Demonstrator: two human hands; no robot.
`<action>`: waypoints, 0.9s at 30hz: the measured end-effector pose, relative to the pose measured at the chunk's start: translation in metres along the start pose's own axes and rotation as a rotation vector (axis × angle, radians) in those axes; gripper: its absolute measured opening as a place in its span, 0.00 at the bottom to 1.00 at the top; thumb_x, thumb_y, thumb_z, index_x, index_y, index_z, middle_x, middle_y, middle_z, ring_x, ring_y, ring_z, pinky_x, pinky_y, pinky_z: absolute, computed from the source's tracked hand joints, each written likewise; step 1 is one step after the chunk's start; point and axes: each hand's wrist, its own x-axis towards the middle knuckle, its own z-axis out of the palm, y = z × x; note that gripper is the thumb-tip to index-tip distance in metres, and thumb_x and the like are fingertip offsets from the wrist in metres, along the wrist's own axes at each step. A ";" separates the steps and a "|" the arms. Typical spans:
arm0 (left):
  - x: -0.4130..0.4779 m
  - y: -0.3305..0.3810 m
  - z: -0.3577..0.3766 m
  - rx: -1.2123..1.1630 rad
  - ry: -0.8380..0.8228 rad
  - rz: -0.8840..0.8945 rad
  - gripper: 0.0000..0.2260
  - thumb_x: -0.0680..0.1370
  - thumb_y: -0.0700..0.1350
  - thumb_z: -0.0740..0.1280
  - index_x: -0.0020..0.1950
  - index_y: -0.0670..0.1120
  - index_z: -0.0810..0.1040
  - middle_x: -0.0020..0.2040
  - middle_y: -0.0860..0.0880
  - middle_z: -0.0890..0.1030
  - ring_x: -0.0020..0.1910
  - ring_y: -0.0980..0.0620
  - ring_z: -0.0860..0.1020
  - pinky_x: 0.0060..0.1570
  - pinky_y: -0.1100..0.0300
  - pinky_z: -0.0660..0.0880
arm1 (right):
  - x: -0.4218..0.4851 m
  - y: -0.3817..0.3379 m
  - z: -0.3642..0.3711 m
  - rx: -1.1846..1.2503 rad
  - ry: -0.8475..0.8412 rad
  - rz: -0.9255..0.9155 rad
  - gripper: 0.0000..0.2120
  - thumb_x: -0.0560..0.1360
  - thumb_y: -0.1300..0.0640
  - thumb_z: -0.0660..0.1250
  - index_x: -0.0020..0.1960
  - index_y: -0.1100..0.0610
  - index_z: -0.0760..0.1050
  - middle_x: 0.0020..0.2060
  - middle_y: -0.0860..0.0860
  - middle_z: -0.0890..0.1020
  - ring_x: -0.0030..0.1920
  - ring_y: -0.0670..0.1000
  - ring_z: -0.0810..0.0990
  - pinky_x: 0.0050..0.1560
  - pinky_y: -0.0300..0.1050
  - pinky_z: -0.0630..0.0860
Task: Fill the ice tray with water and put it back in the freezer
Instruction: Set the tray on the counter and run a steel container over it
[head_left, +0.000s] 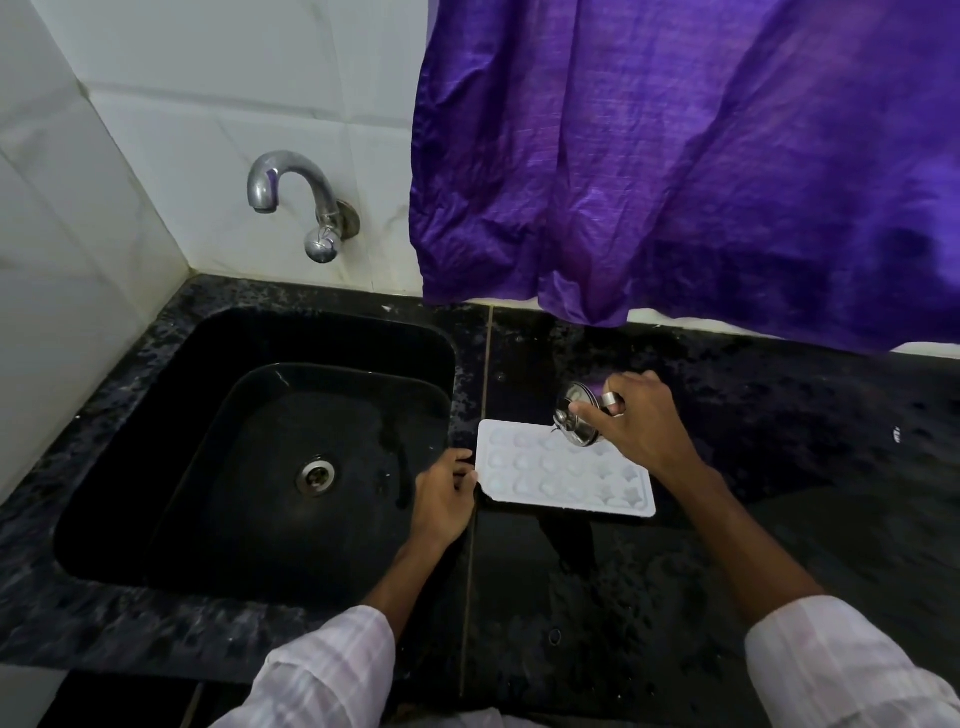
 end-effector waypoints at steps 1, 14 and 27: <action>0.000 0.001 0.000 0.002 0.000 0.004 0.14 0.79 0.38 0.66 0.65 0.42 0.77 0.53 0.44 0.85 0.49 0.51 0.83 0.50 0.65 0.75 | 0.000 0.002 0.000 0.000 0.005 -0.005 0.22 0.69 0.53 0.77 0.29 0.60 0.66 0.26 0.47 0.69 0.29 0.45 0.64 0.39 0.35 0.58; -0.002 0.001 -0.004 0.033 0.024 0.010 0.15 0.79 0.39 0.67 0.66 0.40 0.77 0.54 0.43 0.84 0.46 0.56 0.80 0.49 0.67 0.73 | -0.003 0.019 -0.002 -0.016 -0.005 -0.047 0.24 0.68 0.52 0.78 0.29 0.59 0.64 0.25 0.45 0.67 0.27 0.46 0.65 0.44 0.43 0.63; -0.004 0.006 0.005 0.014 0.032 -0.019 0.19 0.79 0.39 0.67 0.70 0.41 0.72 0.55 0.44 0.84 0.50 0.49 0.82 0.54 0.60 0.75 | -0.013 0.042 -0.019 -0.070 0.013 -0.030 0.24 0.68 0.53 0.77 0.29 0.56 0.62 0.25 0.44 0.66 0.27 0.47 0.67 0.45 0.46 0.65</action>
